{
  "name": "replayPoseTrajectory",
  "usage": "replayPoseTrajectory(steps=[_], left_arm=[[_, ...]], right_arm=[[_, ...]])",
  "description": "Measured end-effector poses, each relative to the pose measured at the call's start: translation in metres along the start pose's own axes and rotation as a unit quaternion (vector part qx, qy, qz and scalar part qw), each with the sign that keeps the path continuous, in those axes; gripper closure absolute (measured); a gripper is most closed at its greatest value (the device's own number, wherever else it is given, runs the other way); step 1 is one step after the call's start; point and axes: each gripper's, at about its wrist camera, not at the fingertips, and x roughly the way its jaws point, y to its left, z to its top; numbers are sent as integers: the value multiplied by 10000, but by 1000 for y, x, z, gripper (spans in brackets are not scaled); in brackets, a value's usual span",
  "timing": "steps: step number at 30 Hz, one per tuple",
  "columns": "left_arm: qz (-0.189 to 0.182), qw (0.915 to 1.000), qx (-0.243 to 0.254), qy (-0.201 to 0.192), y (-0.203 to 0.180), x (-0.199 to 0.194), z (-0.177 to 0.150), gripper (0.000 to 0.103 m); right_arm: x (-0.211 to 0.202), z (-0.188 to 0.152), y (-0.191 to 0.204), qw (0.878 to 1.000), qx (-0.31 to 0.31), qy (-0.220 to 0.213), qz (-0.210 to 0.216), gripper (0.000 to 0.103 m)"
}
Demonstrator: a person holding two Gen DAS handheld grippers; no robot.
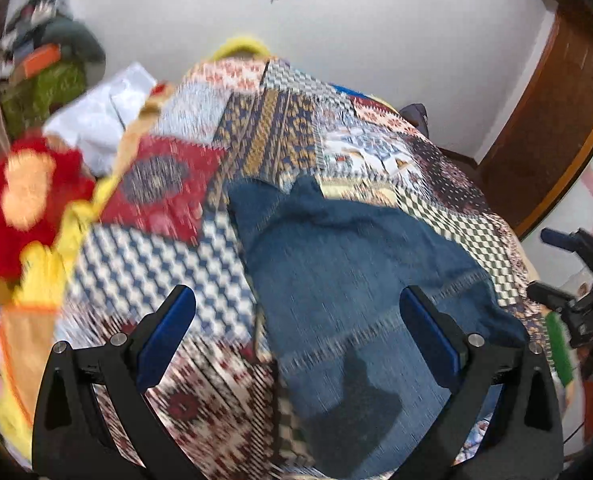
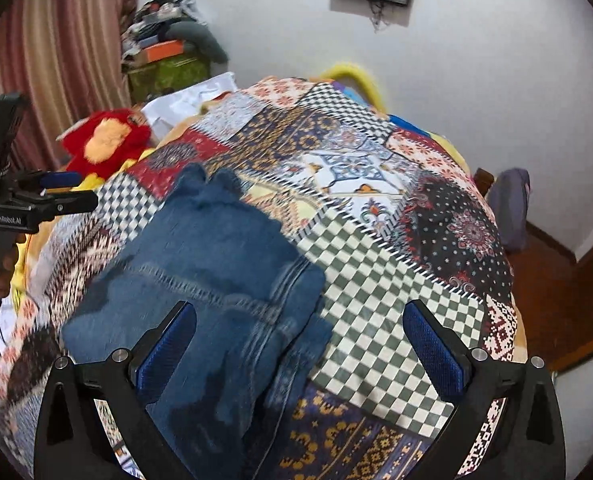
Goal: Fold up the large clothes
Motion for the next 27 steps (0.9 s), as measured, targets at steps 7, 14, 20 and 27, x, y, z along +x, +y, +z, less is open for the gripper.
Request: replayPoseTrajectory(steps=[7,14,20,27], left_arm=[[-568,9920,-791,804,18,45,-41,0],[-1356,9713,-1499,1255,33,83,-51,0],[-1942,9468,-1960,1657,37,119,-49,0],[-2101,9409,-2009,1736,31,124,-50,11]], right_arm=[[46,-34,-1,9928,444,815,758,0],[108,-68,-43,9398,2053,1761,2091,0],[137,-69,-45,9149,2276,1924,2724,0],[153,-55,-41,9047,2688,1766,2794,11]])
